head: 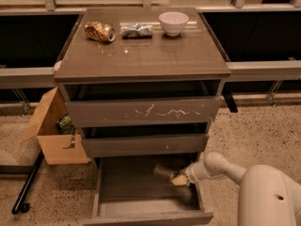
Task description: Place water bottle into bottom drawer
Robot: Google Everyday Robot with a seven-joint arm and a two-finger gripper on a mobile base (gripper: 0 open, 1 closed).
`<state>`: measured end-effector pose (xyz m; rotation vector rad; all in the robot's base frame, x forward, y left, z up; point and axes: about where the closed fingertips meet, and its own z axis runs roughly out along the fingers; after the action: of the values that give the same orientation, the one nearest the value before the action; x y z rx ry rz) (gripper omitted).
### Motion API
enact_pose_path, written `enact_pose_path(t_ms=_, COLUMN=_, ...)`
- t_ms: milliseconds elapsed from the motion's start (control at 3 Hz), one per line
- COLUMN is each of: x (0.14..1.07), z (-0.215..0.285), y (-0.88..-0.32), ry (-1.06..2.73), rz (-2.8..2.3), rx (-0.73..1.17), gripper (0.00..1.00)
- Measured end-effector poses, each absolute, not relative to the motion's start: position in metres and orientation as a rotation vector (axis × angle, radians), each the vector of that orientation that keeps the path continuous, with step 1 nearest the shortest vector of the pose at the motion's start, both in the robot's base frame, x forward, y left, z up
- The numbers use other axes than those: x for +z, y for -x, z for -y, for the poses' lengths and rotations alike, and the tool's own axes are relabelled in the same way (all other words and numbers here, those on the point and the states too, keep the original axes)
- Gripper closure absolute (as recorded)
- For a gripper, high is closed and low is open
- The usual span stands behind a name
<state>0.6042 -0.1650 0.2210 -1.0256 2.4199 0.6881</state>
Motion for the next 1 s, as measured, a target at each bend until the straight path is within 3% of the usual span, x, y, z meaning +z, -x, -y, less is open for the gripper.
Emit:
enact_pose_path(t_ms=333, x=0.2093, z=0.1627, y=-0.6076, ry=1.011, rz=-2.418, rx=0.739, gripper=0.54)
enact_pose_path(t_ms=1000, x=0.2181, z=0.1613, y=-0.6047, ry=1.005, rz=-2.361, rx=0.798, gripper=0.08)
